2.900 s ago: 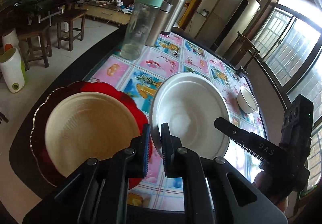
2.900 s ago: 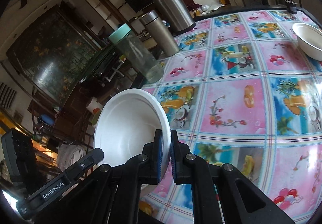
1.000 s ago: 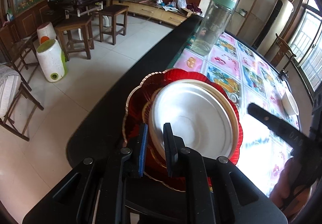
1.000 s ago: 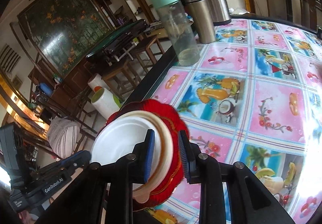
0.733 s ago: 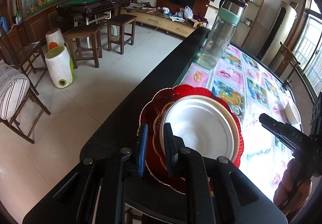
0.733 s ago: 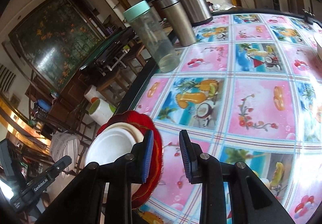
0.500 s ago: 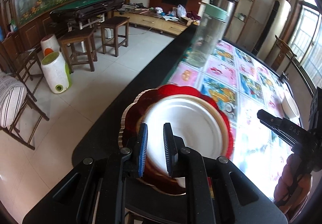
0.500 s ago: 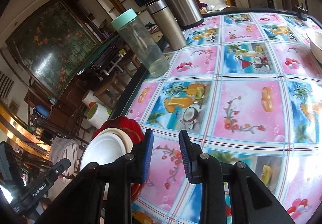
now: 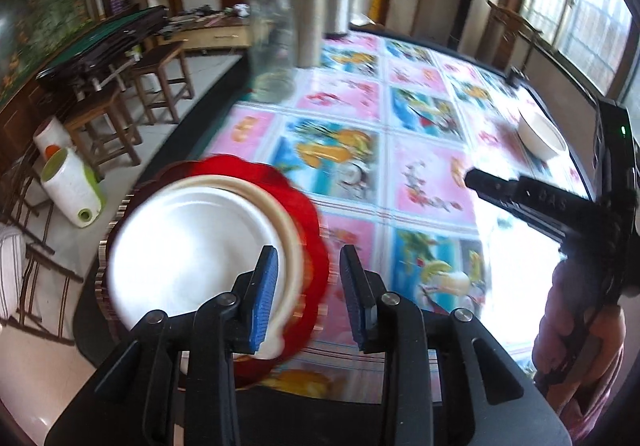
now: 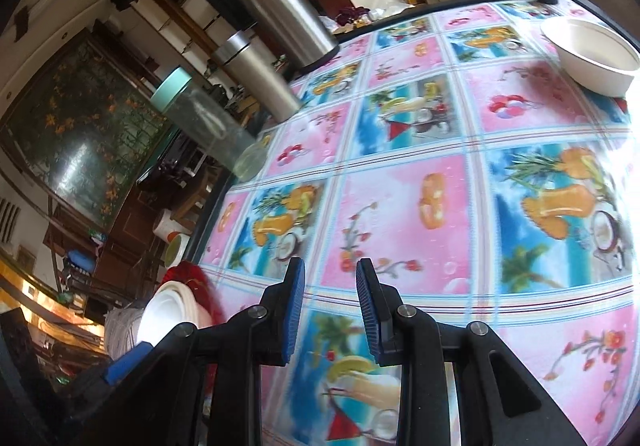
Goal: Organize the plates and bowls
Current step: 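Withdraw both grippers from the stack toward the remaining white bowl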
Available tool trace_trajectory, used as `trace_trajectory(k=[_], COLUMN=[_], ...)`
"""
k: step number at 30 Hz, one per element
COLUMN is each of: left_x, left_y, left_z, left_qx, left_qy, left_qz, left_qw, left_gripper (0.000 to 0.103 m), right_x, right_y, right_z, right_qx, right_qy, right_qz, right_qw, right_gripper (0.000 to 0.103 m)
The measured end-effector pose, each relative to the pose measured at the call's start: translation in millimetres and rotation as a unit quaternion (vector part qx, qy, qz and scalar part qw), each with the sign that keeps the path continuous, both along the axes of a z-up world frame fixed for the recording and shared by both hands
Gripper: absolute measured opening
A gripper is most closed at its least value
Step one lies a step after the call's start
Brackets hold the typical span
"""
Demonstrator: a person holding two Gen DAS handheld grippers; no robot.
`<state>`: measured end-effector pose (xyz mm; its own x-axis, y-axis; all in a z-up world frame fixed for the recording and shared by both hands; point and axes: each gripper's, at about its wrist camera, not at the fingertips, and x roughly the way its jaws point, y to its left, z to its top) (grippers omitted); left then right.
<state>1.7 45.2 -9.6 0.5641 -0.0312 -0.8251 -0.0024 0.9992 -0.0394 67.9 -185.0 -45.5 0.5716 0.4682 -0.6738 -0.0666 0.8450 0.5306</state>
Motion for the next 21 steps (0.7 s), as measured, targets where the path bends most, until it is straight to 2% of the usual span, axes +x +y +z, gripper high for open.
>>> trace_trajectory(k=[3, 7, 11, 15, 18, 21], left_x=[6, 13, 22, 35, 50, 72], left_y=[-32, -83, -126, -165, -192, -216], left_z=[-10, -29, -46, -59, -58, -48], left_qx=[-0.002, -0.014, -0.022, -0.039, -0.038, -0.041], left_qy=[0.026, 0.066, 0.104, 0.154, 0.173, 0.184], left_qz=[-0.038, -0.093, -0.137, -0.174, -0.202, -0.217], left_qw=[0.999, 0.9934, 0.9849, 0.9718, 0.9632, 0.9577], left_gripper=[0.031, 0.044, 0.044, 0.044, 0.044, 0.044], right_x=[-1, -4, -8, -8, -4, 2], right_y=[-30, -84, -148, -210, -255, -296], right_z=[-5, -11, -13, -11, -7, 0], right_qx=[0.001, -0.002, -0.012, -0.029, -0.033, -0.016], right_qy=[0.004, 0.01, 0.014, 0.026, 0.034, 0.04], right_qz=[-0.023, -0.066, -0.122, -0.174, -0.214, -0.248], right_qw=[1.0, 0.998, 0.992, 0.984, 0.976, 0.968], right_gripper=[0.03, 0.03, 0.03, 0.031, 0.031, 0.031])
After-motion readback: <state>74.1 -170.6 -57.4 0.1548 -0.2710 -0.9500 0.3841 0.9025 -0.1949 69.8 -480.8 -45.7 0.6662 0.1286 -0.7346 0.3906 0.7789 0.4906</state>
